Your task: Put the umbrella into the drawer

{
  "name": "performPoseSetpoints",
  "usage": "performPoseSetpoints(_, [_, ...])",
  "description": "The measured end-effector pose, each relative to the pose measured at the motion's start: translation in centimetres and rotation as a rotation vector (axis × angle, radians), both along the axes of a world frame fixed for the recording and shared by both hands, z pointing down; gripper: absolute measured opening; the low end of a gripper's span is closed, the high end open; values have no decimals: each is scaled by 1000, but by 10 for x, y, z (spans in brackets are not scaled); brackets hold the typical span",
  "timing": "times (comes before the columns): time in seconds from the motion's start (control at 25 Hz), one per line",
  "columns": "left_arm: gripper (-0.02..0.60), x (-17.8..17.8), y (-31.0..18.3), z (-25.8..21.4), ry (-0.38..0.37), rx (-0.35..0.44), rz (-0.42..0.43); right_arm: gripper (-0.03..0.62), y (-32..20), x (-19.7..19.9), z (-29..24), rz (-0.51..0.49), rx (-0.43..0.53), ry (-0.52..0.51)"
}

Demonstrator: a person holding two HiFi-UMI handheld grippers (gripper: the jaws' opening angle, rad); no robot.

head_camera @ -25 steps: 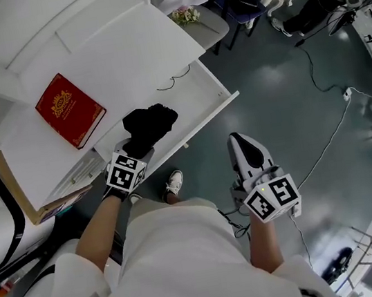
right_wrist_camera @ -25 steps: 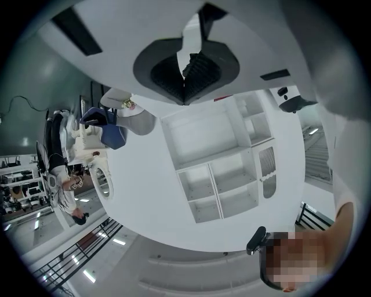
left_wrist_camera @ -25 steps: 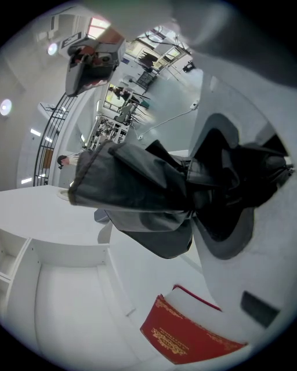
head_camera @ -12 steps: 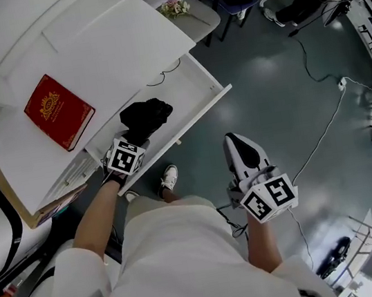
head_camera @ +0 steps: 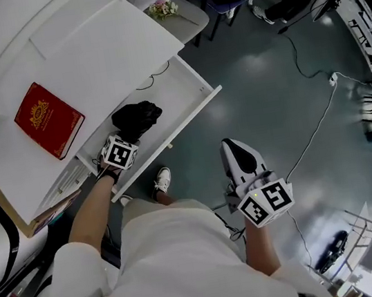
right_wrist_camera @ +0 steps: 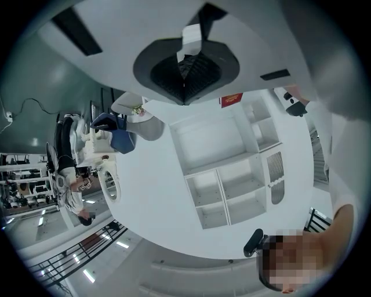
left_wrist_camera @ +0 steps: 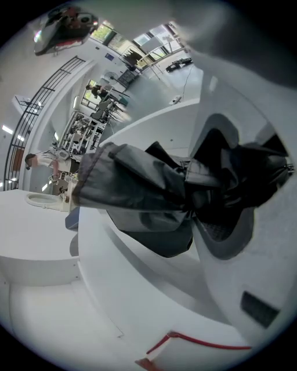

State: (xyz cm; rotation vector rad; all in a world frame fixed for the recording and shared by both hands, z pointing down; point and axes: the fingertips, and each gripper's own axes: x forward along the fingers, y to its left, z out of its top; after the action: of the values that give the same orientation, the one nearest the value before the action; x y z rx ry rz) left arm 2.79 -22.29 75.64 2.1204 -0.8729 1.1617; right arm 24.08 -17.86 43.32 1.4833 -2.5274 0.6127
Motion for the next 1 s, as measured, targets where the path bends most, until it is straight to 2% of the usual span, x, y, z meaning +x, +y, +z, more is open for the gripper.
performPoseSetpoints(0.4, [250, 6, -10, 16, -57, 0, 5, 2, 0, 6, 1, -1, -4, 12])
performPoseSetpoints(1.0, [253, 14, -14, 38, -134, -8, 35, 2, 7, 31, 4, 56, -9, 10])
